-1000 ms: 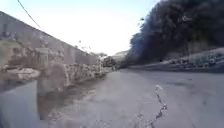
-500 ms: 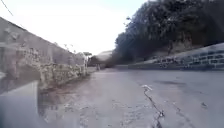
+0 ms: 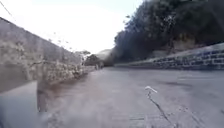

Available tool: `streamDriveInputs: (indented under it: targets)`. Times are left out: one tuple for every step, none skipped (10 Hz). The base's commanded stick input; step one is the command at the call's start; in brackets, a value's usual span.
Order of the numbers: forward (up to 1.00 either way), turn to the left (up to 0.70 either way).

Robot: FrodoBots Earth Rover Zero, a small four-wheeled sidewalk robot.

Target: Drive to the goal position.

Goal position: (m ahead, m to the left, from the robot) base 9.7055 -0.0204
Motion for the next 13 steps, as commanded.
streamDriveInputs:
  targets:
    - [0.70, 0.00]
    - [0.70, 0.00]
    - [0.70, 0.00]
    - [0.70, 0.00]
    - [0.70, 0.00]
    - [0.70, 0.00]
    - [0.70, 0.00]
    - [0.70, 0.00]
    - [0.70, 0.00]
    - [0.70, 0.00]
    - [0.70, 0.00]
    - [0.70, 0.00]
    - [0.70, 0.00]
